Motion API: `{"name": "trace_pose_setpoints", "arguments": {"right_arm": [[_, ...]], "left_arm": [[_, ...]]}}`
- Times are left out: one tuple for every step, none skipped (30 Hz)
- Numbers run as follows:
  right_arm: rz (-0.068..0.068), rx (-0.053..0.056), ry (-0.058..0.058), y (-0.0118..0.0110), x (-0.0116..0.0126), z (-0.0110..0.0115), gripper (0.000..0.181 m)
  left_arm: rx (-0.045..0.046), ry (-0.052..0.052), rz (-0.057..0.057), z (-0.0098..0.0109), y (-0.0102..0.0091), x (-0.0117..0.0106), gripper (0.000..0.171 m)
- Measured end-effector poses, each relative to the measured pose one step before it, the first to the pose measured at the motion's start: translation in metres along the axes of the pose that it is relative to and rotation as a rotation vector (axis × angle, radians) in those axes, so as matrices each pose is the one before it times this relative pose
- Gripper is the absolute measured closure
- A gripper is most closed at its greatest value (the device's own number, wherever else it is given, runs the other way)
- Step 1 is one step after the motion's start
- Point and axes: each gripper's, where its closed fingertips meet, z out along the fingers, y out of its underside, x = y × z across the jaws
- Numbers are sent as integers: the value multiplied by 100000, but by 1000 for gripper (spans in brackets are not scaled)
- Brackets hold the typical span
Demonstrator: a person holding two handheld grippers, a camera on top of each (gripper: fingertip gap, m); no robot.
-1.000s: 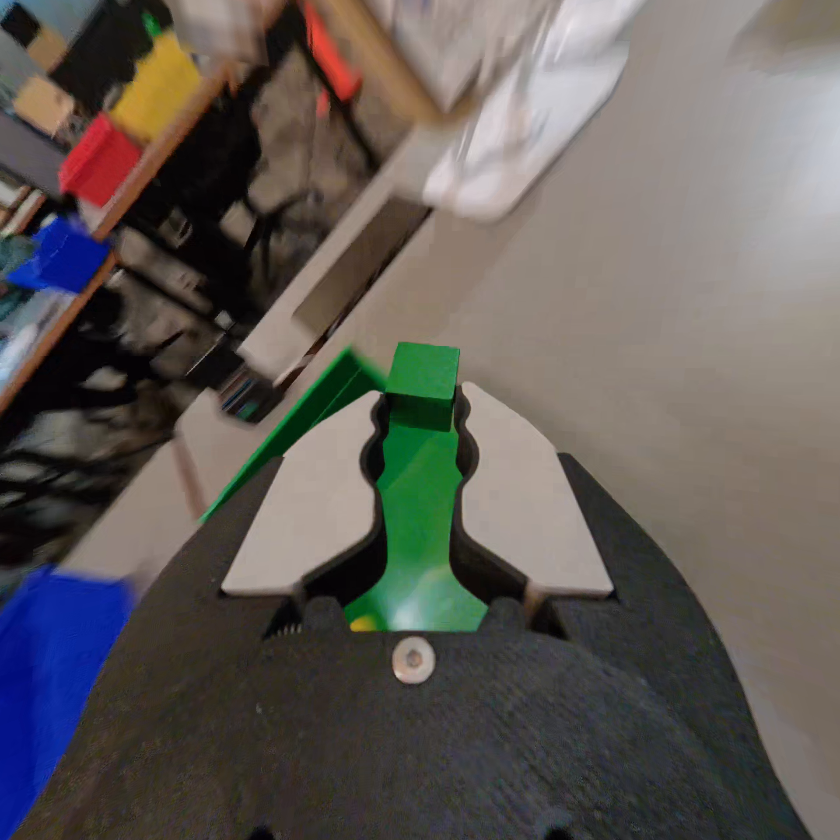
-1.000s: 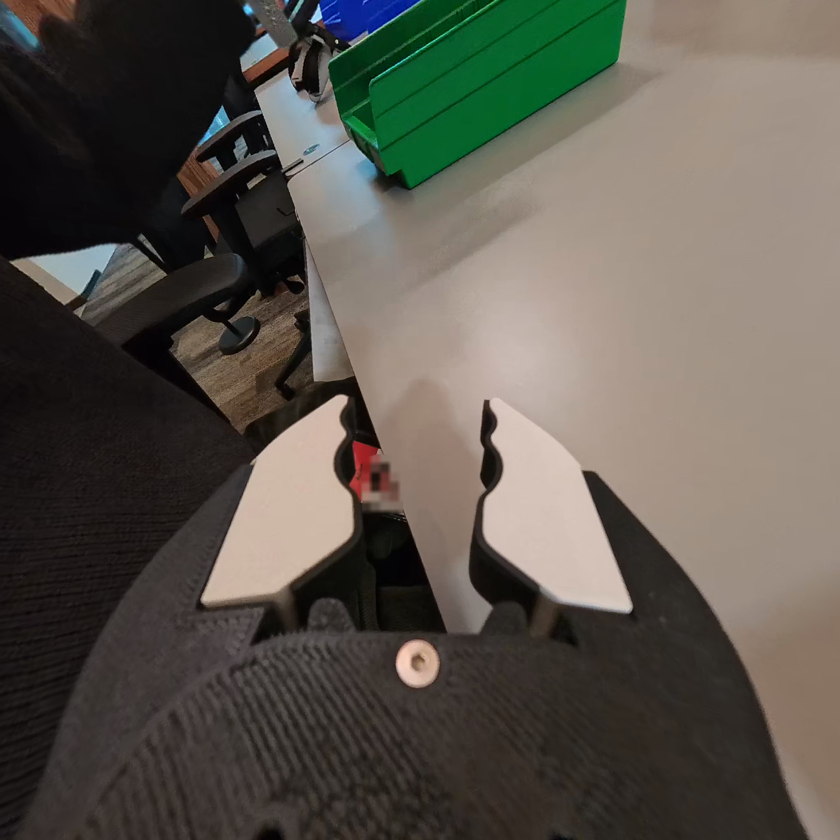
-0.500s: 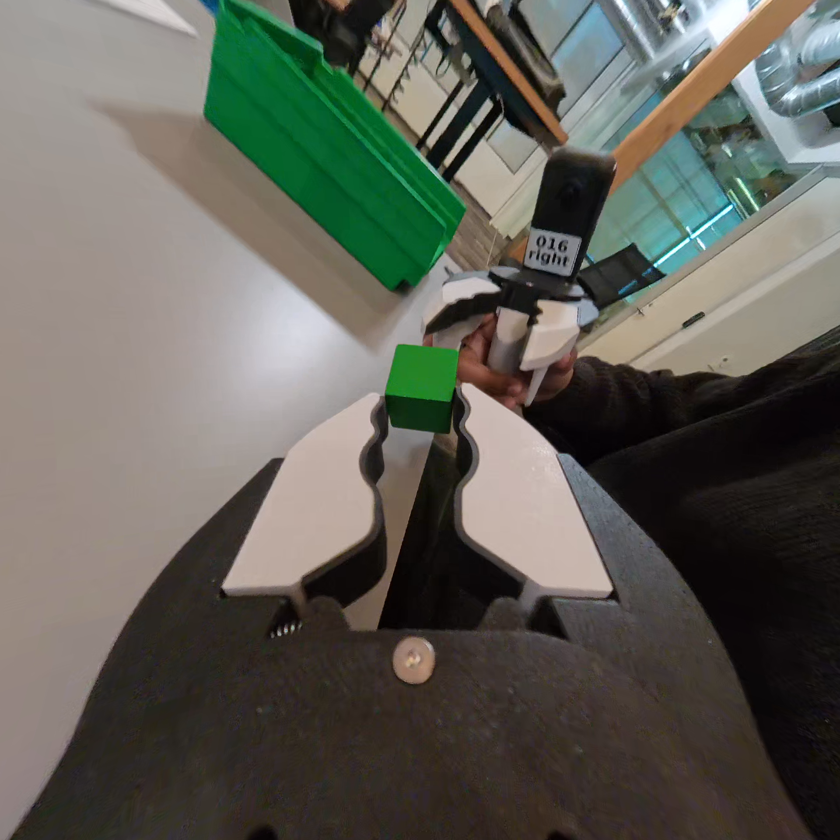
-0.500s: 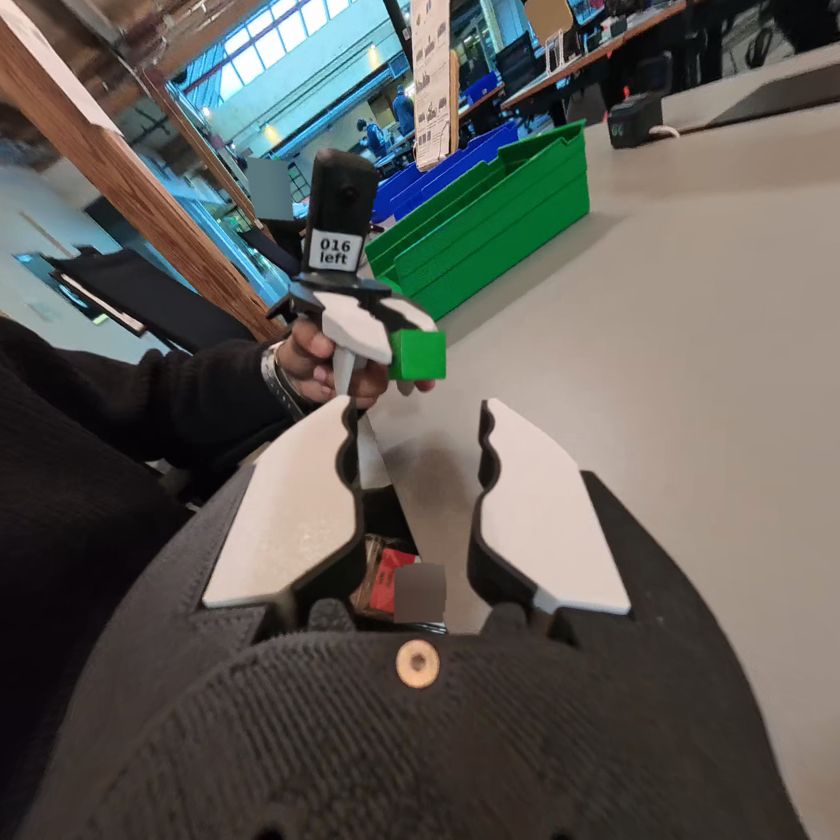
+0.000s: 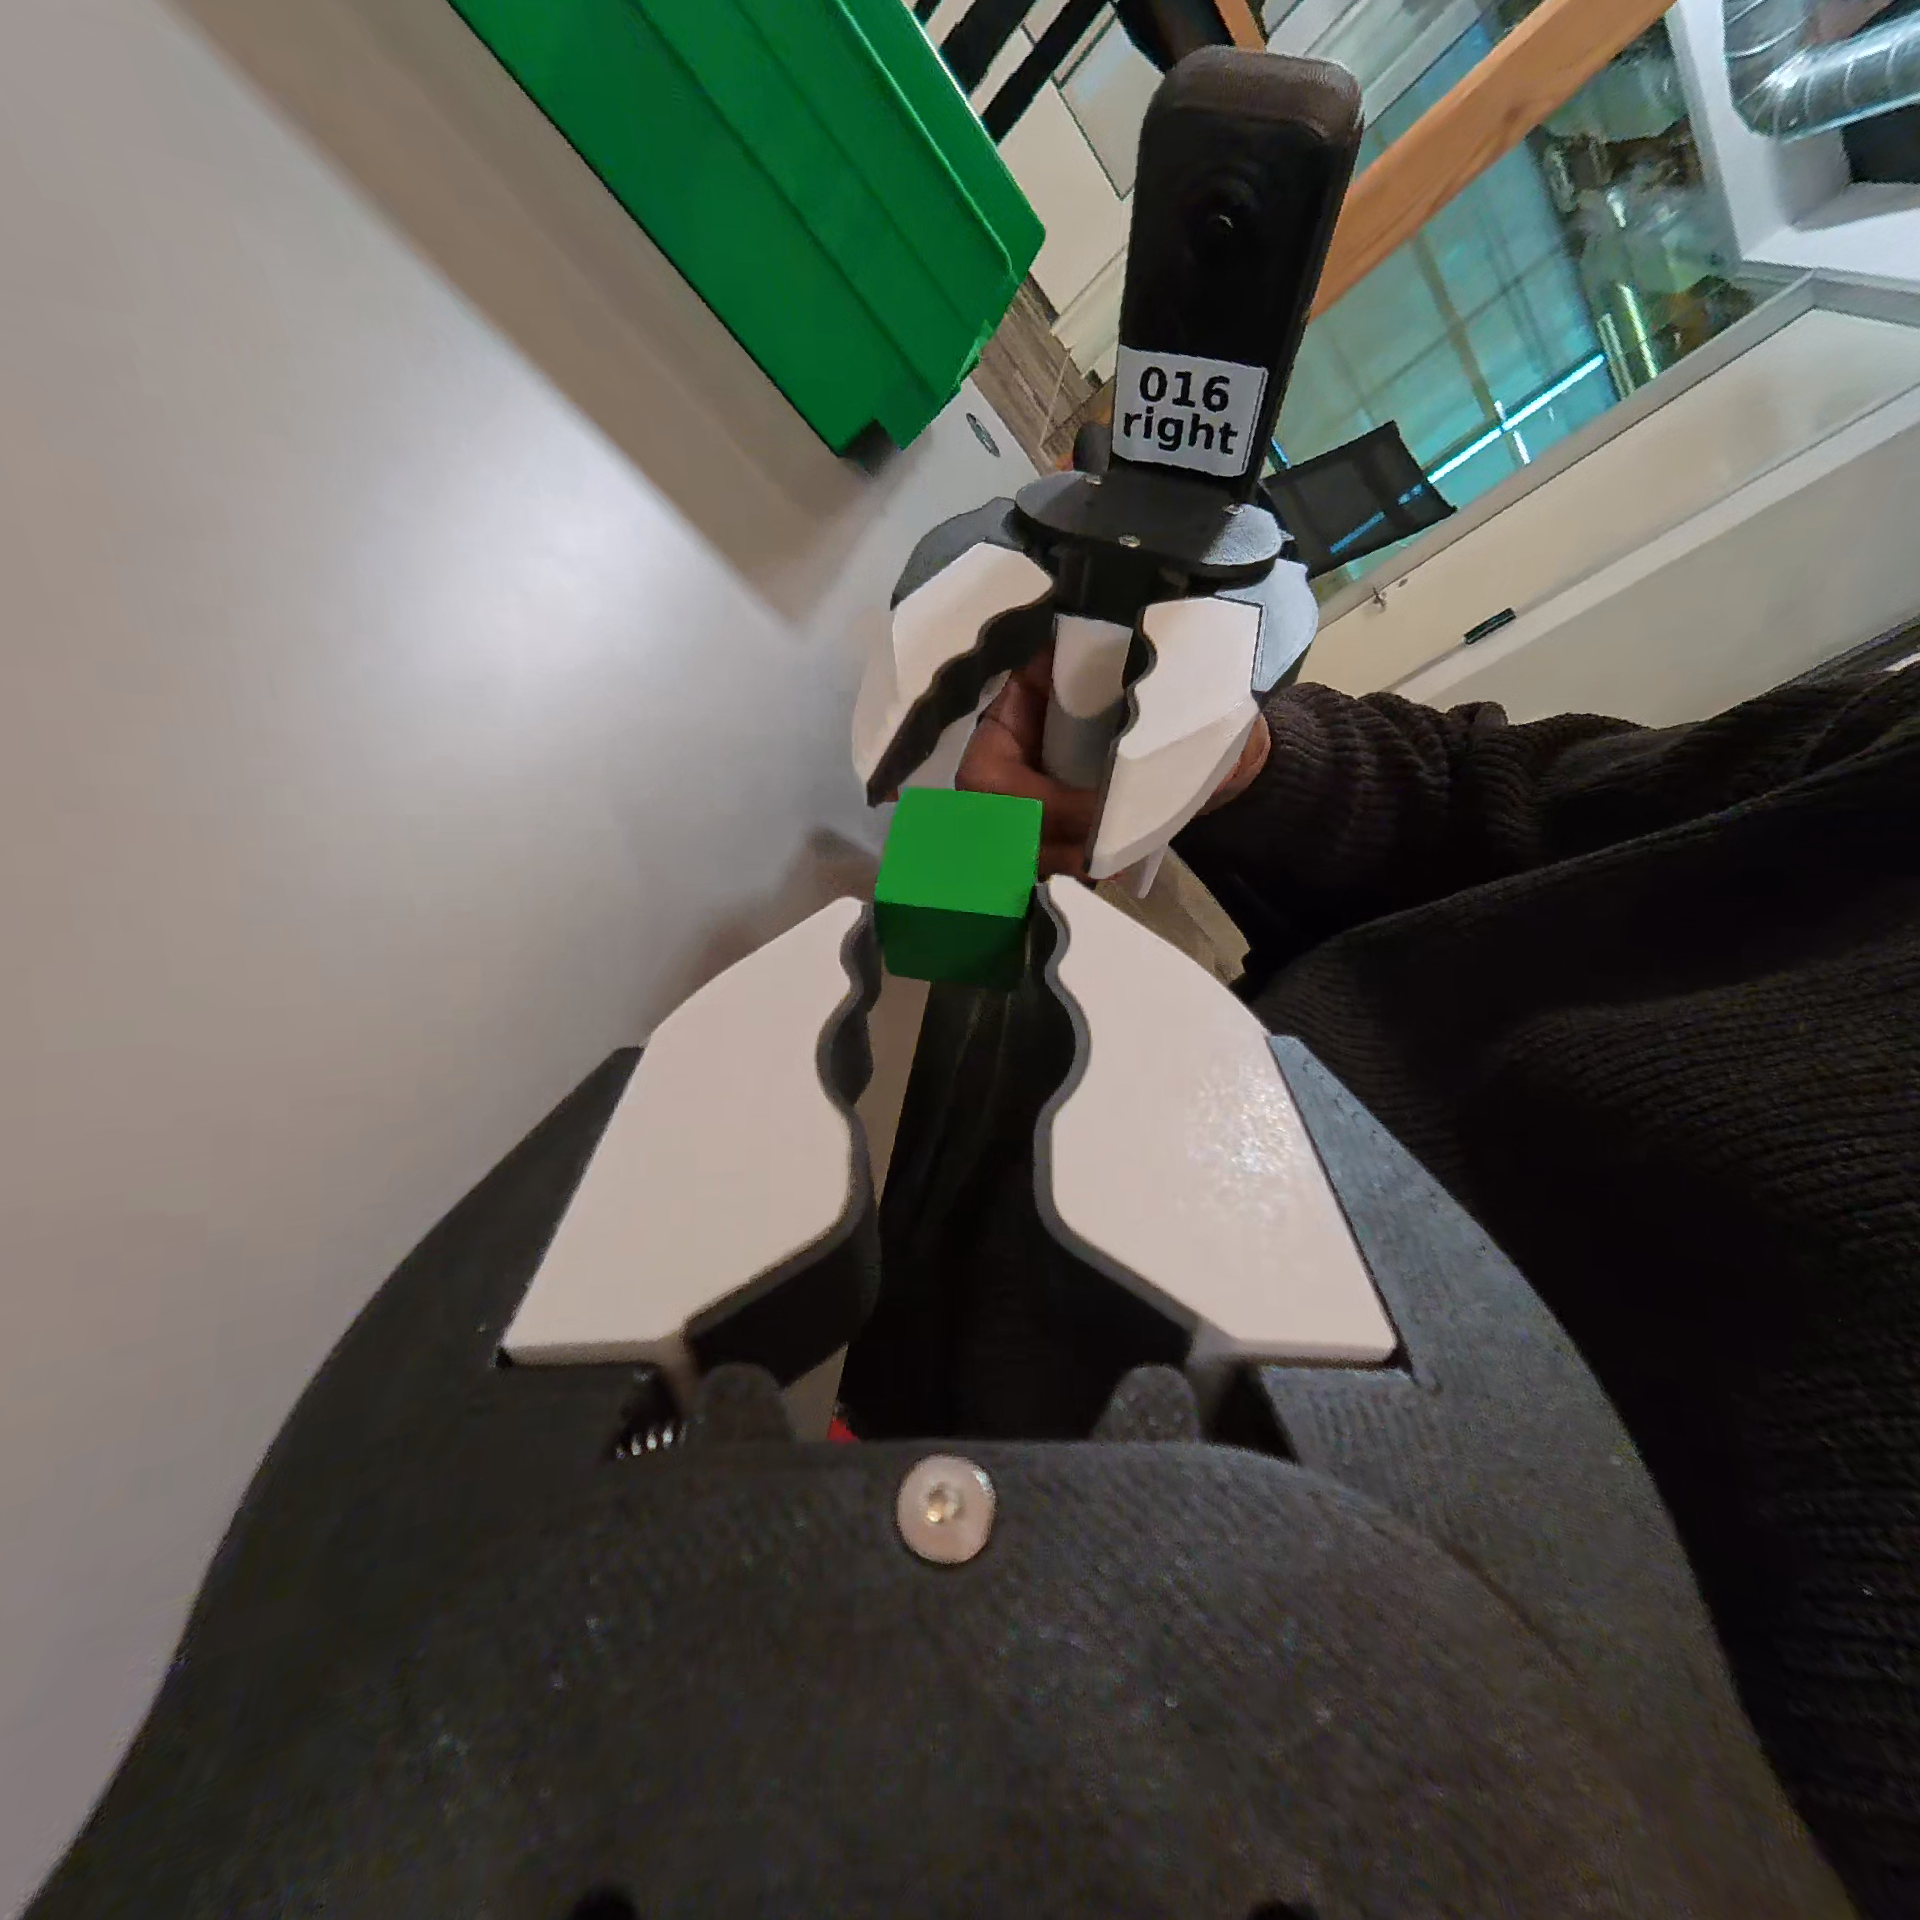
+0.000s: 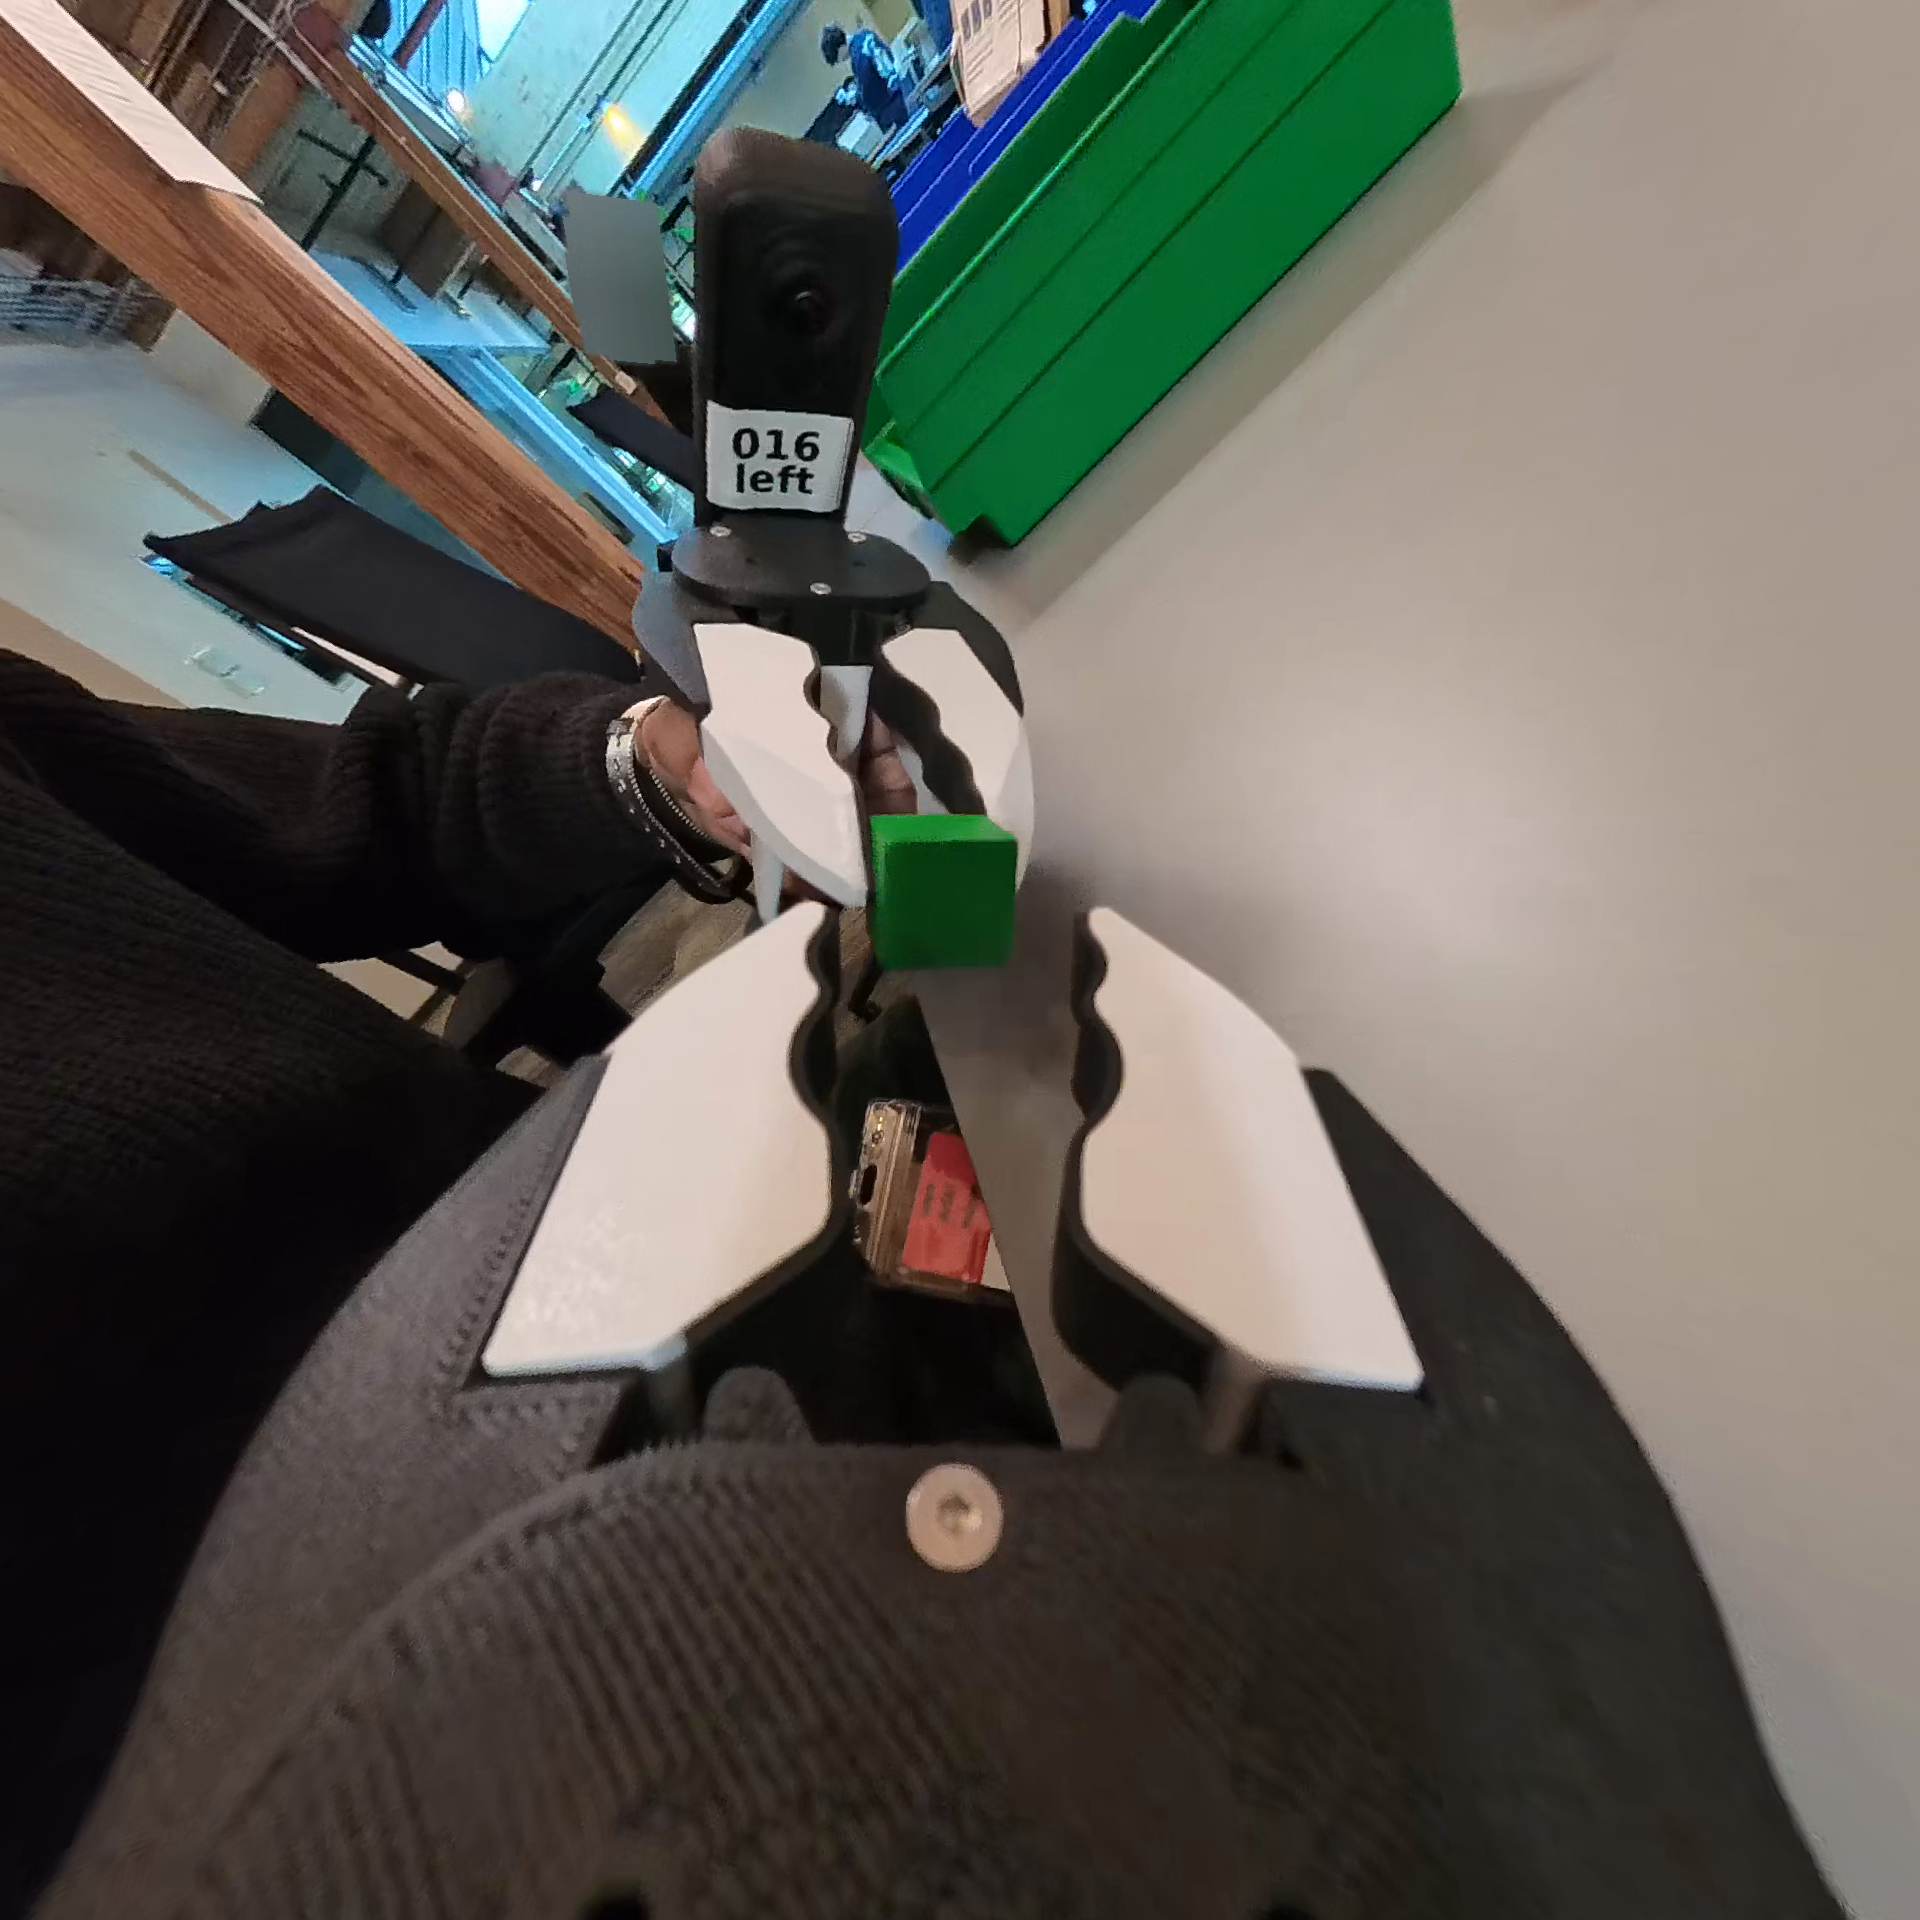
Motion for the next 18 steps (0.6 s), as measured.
{"name": "trace_pose_setpoints", "arguments": {"right_arm": [[613, -390, -687, 119, -11, 77, 140], [499, -195, -654, 68, -4, 51, 141], [430, -240, -604, 72, -2, 38, 143], [408, -256, -680, 54, -17, 26, 144], [526, -215, -709, 50, -18, 38, 145], [588, -226, -656, 56, -19, 29, 146], [489, -191, -639, 43, -46, 30, 147], [359, -124, -441, 50, -25, 26, 148], [226, -214, -277, 55, -20, 29, 149], [169, -294, -301, 53, -21, 29, 149], [92, -179, -220, 41, -22, 34, 150], [-7, -57, -278, 12, -42, 2, 151], [35, -115, -337, 19, -44, 21, 152], [168, -111, -209, 16, -20, 24, 152], [189, 90, -226, 2, -29, 10, 153], [239, 79, -334, -13, -44, 8, 153], [199, 23, -433, -3, -41, -1, 154], [203, -18, -253, 12, -28, -5, 155]], "left_arm": [[-531, 398, -117, 59, 129, 20, 143], [-357, 209, -60, 56, 87, 24, 143], [-194, 512, -103, 59, 65, 77, 143], [-226, 650, -180, 60, 46, 95, 143], [-119, 238, -166, 40, 37, 36, 143], [-93, 69, -30, 24, 24, 17, 143], [-275, 201, -46, 26, 40, 20, 143], [-236, 185, -146, 20, 51, 9, 142], [30, 104, -238, 4, 18, -5, 143], [69, 319, -333, 4, 6, 37, 143], [-30, 381, -313, 13, 22, 38, 143], [-55, 68, -162, 9, 19, -6, 143], [-157, 79, -25, 24, 44, 2, 143], [-259, 188, -20, 30, 55, 18, 143], [-167, 88, 13, 21, 39, 8, 143], [-29, 11, 71, 32, 32, 3, 143], [-11, 44, -8, 17, 11, -7, 143], [54, 152, -82, -6, 8, 9, 143]]}}
